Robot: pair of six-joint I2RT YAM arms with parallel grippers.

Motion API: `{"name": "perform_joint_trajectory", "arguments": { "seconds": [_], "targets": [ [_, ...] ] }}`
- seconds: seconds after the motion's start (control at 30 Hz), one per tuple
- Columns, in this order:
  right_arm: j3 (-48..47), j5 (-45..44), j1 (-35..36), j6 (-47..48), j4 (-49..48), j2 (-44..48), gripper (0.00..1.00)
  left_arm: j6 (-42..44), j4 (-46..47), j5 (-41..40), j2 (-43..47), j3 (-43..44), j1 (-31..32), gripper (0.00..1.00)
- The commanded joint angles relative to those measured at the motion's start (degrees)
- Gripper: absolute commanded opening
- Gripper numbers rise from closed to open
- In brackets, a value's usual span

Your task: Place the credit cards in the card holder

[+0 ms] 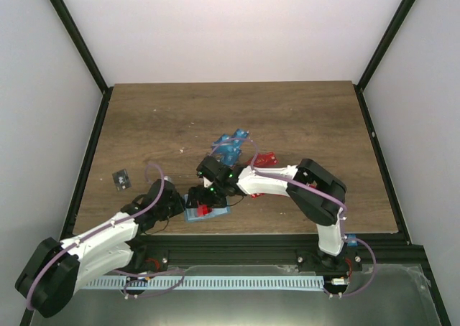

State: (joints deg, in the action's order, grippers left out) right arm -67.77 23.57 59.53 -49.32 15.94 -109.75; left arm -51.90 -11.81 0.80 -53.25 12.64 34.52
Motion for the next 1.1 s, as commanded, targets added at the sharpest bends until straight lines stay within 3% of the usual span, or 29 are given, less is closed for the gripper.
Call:
{"name": "perform_joint_trajectory", "arguments": {
  "seconds": [0.0,0.17,0.53,0.77,1.07],
  "targets": [
    [-2.5,-2.4,2.2,-0.2,1.9,-4.6,0.85,0.1,-1.6,2.6,-0.3,-1.6,0.3,0.11],
    [-0.8,-3.8,2.3,0.1,3.2,-2.6,0.86,0.1,-1.6,2.8,0.8,-1.9,0.4,0.11],
    [-2.0,-4.2,0.6,5.4,7.9,3.7,1.0,0.7,-2.0,3.2,2.1,-2.1,0.4,0.11],
    [-2.6,-6.3,0.2,7.3,12.6,5.7,1.0,0.9,-2.5,2.8,2.9,-1.7,0.4,0.11],
    [-1.9,-3.7,0.2,6.7,8.3,4.0,0.99,1.1,-2.1,2.8,2.5,-1.8,0.4,0.11]
  ]
}}
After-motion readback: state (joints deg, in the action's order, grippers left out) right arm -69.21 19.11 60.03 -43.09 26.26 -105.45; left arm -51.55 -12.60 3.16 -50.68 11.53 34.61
